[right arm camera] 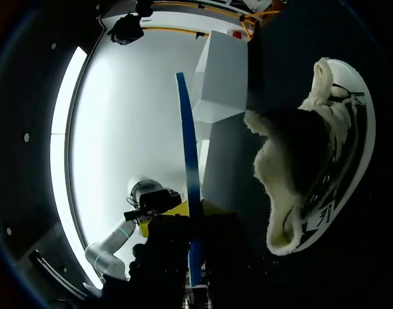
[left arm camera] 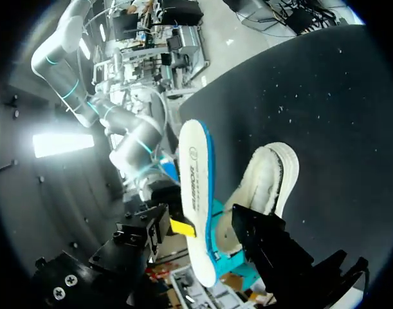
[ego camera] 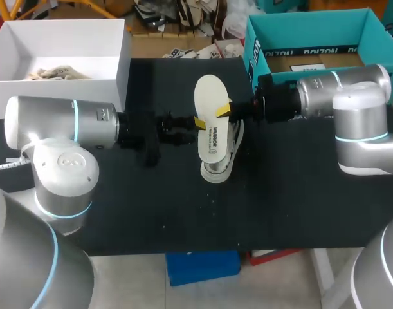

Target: Take the shoe out of the shoebox, open the shoe tongue, remove and reinsert the insole, then place the shoe into the shoebox

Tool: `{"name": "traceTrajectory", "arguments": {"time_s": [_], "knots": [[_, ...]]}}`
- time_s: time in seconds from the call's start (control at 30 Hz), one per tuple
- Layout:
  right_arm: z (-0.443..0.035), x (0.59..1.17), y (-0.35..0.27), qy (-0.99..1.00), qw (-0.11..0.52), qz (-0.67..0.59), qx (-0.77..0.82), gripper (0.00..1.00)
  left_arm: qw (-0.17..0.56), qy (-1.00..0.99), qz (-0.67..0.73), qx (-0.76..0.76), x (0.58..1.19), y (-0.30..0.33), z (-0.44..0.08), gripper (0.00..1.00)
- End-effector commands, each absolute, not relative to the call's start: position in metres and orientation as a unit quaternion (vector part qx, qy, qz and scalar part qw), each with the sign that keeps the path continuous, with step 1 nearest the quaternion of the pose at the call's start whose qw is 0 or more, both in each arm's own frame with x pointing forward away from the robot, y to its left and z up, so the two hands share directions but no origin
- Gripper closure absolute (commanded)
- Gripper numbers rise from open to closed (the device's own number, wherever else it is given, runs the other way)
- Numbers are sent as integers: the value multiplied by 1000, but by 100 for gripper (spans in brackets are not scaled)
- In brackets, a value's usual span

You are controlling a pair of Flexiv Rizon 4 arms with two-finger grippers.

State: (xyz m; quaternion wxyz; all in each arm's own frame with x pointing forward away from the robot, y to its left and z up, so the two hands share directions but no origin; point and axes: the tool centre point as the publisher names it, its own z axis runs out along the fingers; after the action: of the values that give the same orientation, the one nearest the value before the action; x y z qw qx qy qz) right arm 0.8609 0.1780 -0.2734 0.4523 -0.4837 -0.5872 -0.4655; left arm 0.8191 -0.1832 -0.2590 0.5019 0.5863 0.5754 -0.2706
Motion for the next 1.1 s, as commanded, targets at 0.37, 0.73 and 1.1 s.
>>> {"name": "traceTrajectory", "arguments": {"time_s": [0.37,0.73,1.1], "knots": [[-274,862,179,-588,453,-465,-484,100,286,748,38,598,787,-149,-212,0],[-274,862,179,-588,453,-465,-484,100,265,737,28,621,788,-162,-214,0],[-274,862,179,-588,453,-465,-484,100,186,720,29,668,798,-197,-218,0]]}}
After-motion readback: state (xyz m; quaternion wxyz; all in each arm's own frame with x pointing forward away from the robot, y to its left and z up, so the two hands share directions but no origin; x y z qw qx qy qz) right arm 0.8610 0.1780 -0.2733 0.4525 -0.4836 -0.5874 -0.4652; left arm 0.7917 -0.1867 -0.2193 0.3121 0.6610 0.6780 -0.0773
